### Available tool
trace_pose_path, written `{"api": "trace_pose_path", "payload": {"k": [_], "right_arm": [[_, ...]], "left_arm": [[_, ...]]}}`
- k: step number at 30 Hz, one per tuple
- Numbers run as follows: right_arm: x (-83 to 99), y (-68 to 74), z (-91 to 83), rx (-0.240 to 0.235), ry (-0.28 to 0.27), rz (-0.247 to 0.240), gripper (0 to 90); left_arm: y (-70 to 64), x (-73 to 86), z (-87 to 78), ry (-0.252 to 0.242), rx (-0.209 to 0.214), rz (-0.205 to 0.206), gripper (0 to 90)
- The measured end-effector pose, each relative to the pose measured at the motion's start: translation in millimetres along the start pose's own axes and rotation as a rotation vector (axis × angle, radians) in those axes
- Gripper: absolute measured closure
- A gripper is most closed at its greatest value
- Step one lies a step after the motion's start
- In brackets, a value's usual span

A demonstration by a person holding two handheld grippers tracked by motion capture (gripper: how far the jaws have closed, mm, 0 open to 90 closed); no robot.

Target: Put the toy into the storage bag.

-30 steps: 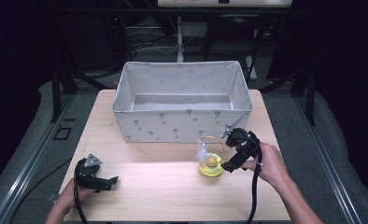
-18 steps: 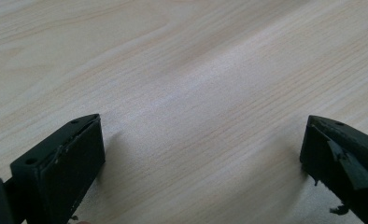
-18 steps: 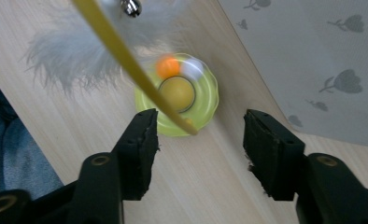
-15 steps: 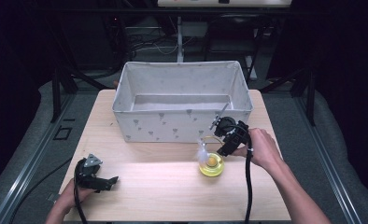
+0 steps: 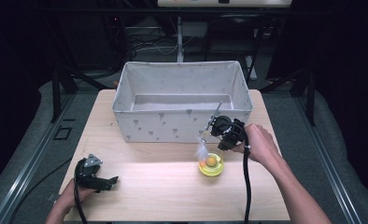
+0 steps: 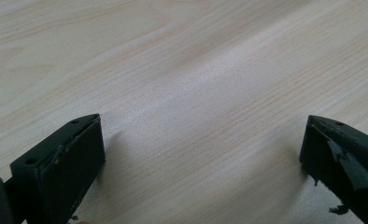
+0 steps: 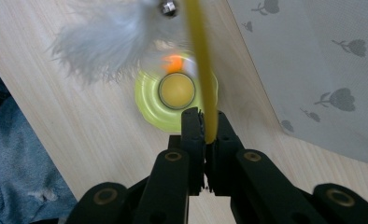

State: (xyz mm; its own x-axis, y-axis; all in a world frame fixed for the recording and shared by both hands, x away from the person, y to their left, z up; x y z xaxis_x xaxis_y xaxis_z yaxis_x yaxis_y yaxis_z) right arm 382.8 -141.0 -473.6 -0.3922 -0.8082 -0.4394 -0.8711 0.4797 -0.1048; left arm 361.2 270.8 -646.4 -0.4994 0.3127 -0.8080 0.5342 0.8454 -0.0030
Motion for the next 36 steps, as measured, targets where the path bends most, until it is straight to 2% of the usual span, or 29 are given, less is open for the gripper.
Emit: {"api": "trace_pose_path", "payload": {"k": [4,10,16,23,29,36], "right_arm": [[-1.2,3.0,-0.9,-0.021,-0.017,0.002,88.1],[-4.1,4.1,-2.9,-0.025,-0.019,-0.002,88.2],[-8.6,4.9,-10.6,-0.011,-0.043,-0.004,88.2],[-14.0,4.3,-20.1,-0.010,-0.081,0.014,88.2],[-16.2,1.5,-26.0,0.003,-0.070,0.013,88.2],[-18.4,-1.9,-32.4,0.004,-0.083,0.032,88.1]], "left_arm": [[-0.1,0.0,0.0,0.000,0.002,0.002,0.0],[0.0,-0.2,0.4,-0.003,0.004,0.003,0.0],[0.0,-0.4,0.6,-0.003,0.005,0.003,0.0],[0.0,-0.4,0.6,-0.005,0.004,0.002,0.0],[0.0,-0.4,0.6,-0.005,0.005,0.003,0.0],[0.0,-0.4,0.6,-0.004,0.006,0.004,0.0]]}}
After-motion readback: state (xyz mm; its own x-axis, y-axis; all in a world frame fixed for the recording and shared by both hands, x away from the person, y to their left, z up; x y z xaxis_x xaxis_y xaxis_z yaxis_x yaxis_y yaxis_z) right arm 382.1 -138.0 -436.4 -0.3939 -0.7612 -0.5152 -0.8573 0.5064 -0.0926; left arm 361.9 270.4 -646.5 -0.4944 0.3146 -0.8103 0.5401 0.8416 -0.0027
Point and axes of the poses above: each handheld gripper's, and its own axes: z roughly forward along the jaws, x roughly out of its underside, y roughly to its left, the point moved 8 cm from there along z, roughly forward along the jaws, and after that the axes turned 14 degrees about -y, right-handed, at the moved point
